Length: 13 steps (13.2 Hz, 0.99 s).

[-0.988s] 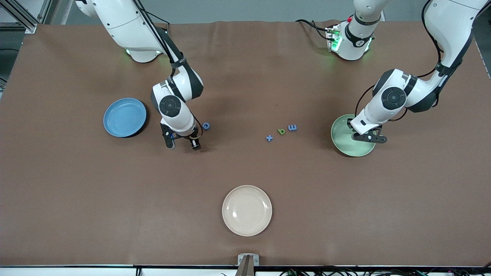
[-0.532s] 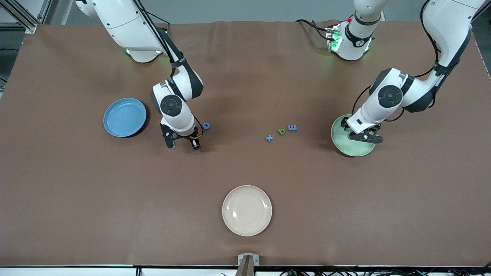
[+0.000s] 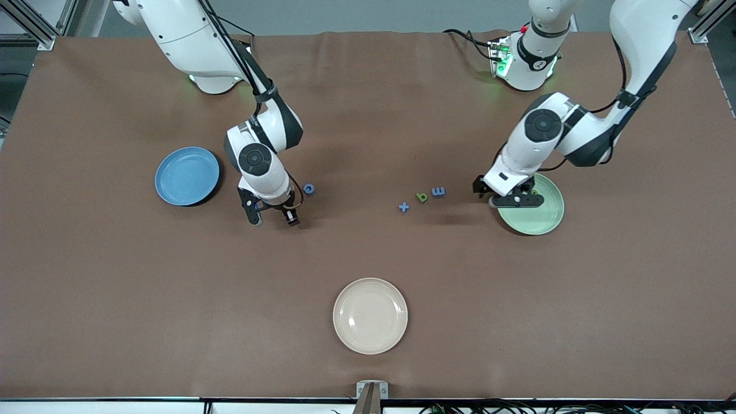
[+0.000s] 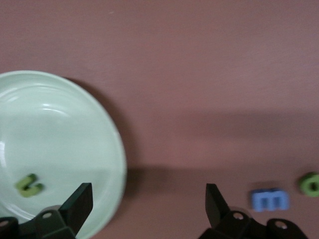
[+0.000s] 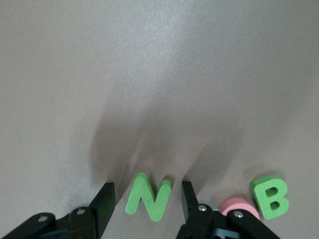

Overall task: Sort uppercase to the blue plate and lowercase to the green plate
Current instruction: 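Place N on blue plate with the right gripper while the left gripper grasps plus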

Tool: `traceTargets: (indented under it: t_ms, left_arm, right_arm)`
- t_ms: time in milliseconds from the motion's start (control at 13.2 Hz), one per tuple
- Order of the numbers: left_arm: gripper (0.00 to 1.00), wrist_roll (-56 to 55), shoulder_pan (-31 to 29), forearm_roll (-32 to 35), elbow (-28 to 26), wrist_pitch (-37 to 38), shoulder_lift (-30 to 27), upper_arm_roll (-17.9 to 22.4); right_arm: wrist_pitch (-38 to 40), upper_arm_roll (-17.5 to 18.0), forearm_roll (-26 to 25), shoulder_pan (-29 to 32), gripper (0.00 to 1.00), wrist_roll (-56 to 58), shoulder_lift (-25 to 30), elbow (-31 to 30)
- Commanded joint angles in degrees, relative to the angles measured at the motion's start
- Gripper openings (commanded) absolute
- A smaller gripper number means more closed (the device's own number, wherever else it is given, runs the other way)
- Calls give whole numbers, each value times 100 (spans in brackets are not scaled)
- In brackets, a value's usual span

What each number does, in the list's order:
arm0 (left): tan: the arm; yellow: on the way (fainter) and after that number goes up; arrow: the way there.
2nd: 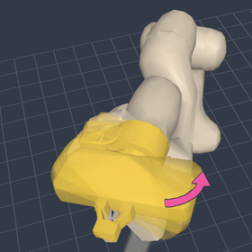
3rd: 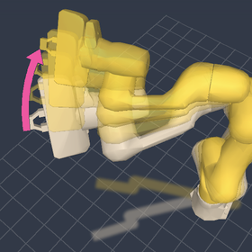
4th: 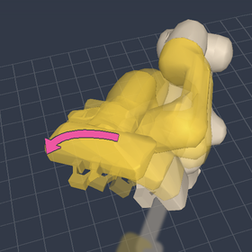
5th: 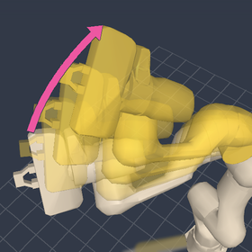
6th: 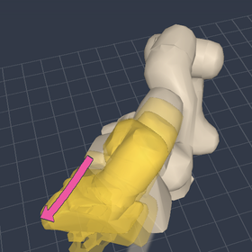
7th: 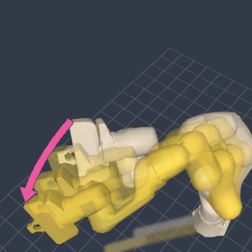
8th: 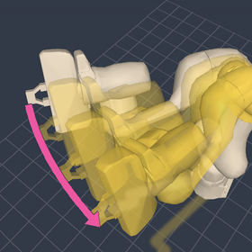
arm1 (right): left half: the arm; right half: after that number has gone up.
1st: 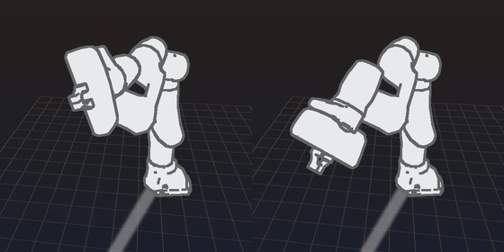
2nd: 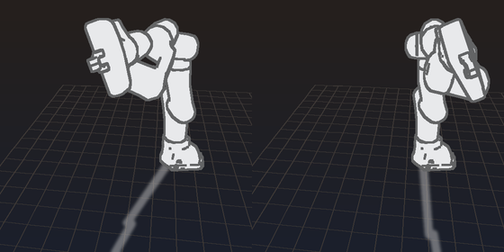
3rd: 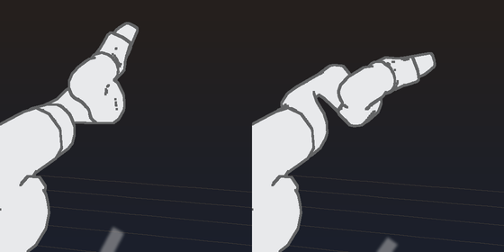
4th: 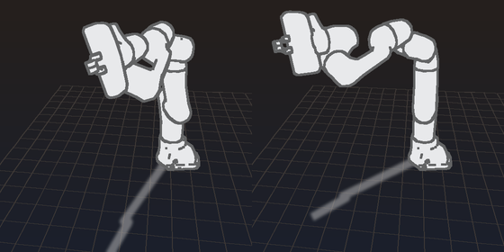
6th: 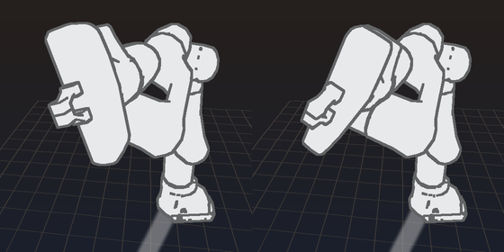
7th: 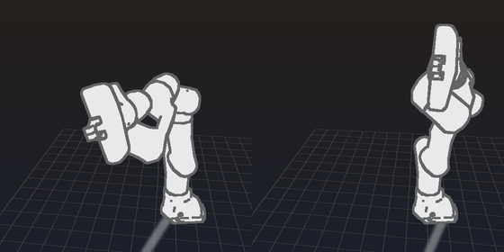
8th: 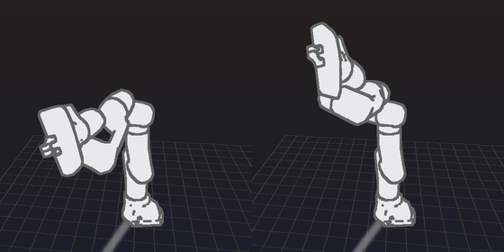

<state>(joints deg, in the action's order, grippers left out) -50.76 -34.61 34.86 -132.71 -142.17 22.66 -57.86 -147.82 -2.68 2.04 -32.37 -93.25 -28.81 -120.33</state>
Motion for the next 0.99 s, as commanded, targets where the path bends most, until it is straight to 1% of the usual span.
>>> traceTargets:
  t_ms: [0,76,152,228,380,456,532,608,684,836,912]
  left_arm:
    - [99,-522,567,29,656,180,476,11]
    - [99,-488,752,38,894,346,555,20]
    - [99,-453,946,47,1157,531,695,20]
    - [99,-435,1113,82,1368,585,809,37]
    - [99,-435,1604,108,1773,585,1029,265]
    - [99,-443,1972,108,1931,585,1100,475]
    - [99,-400,2420,117,2081,585,1170,825]
    - [99,-173,2911,117,2265,585,1249,1203]
    - [99,142,3221,108,2389,585,1302,1415]
    - [99,914,3583,117,2495,585,1451,1601]
    - [99,1537,3671,117,2504,585,1504,1654]
  right_arm:
    - [131,4,-108,91,29,1,-2,-35]
    - [122,4,-73,91,11,-9,-2,-35]
    - [122,13,-29,99,1,-17,7,-35]
    - [131,4,-28,99,0,-17,16,-26]
    - [244,4,-37,160,0,87,77,26]
    - [532,4,-81,274,0,210,199,105]
    - [874,4,-81,380,0,550,339,167]
    - [1173,4,-81,607,0,963,558,176]
    - [1368,13,-72,783,0,1315,743,141]
    - [1808,13,-72,1161,0,2027,1200,10]
    - [1827,4,-72,1267,0,2344,1507,-234]
